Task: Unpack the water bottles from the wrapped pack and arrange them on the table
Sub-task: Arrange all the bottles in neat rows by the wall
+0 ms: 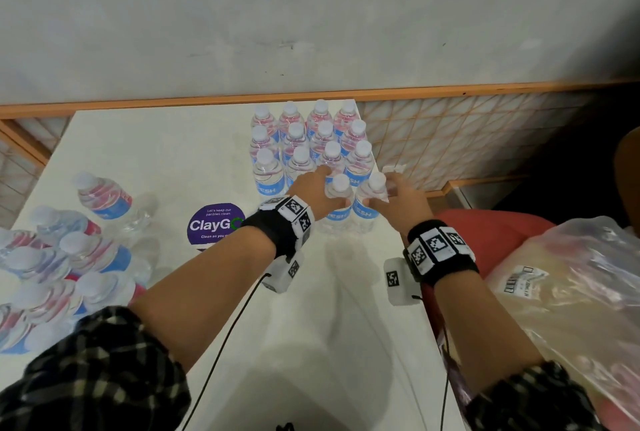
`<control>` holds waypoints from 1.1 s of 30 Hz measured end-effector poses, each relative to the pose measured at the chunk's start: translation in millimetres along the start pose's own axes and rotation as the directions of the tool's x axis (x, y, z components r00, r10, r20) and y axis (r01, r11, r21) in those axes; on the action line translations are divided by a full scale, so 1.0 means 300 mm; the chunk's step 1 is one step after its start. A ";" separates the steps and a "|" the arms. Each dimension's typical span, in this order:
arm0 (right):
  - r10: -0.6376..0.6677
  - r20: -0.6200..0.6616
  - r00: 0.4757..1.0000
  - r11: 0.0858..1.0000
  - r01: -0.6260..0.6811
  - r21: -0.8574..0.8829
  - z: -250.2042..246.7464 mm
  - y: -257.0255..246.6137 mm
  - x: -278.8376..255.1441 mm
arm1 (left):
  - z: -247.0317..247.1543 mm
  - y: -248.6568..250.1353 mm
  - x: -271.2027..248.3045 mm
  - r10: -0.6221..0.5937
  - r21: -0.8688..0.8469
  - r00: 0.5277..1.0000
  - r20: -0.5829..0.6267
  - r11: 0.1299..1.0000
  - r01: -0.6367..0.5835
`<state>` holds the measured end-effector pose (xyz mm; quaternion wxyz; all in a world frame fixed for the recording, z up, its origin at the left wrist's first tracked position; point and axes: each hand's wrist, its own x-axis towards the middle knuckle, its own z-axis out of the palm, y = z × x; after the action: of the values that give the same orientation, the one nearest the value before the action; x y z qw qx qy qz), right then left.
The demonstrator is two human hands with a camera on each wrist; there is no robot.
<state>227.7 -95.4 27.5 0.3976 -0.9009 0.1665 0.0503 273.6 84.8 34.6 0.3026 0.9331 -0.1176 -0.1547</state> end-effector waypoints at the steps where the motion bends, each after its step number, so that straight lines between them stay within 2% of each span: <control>1: 0.034 0.016 0.999 0.998 -0.034 0.045 0.008 0.024 -0.007 | 0.006 -0.015 -0.007 -0.027 -0.005 0.999 0.019 1.000 0.027; 4: 0.138 0.060 0.989 0.985 -0.143 0.095 0.055 0.087 -0.019 | 0.042 -0.042 -0.022 -0.087 0.005 0.993 0.079 0.996 0.087; 6: 0.158 0.084 0.984 0.981 -0.166 0.098 0.098 0.121 -0.016 | 0.065 -0.041 -0.026 -0.078 -0.040 0.993 0.094 0.996 0.082; 10: 0.166 0.002 0.986 0.981 -0.165 0.102 0.141 0.136 -0.010 | 0.092 -0.036 -0.029 -0.061 -0.097 0.995 0.083 0.993 0.069; 17: 0.141 -0.006 0.990 0.984 -0.140 0.112 0.140 0.129 -0.001 | 0.101 -0.043 -0.028 -0.165 -0.154 0.986 -0.027 0.975 0.159; 33: 0.171 -0.029 0.985 0.977 -0.166 0.132 0.151 0.095 0.019 | 0.089 -0.017 -0.015 -0.119 -0.049 0.993 -0.005 0.992 0.119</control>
<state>225.4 -81.7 -24.5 0.4461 -0.8567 0.2531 0.0548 260.5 76.2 11.9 0.3159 0.9314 -0.0568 -0.1715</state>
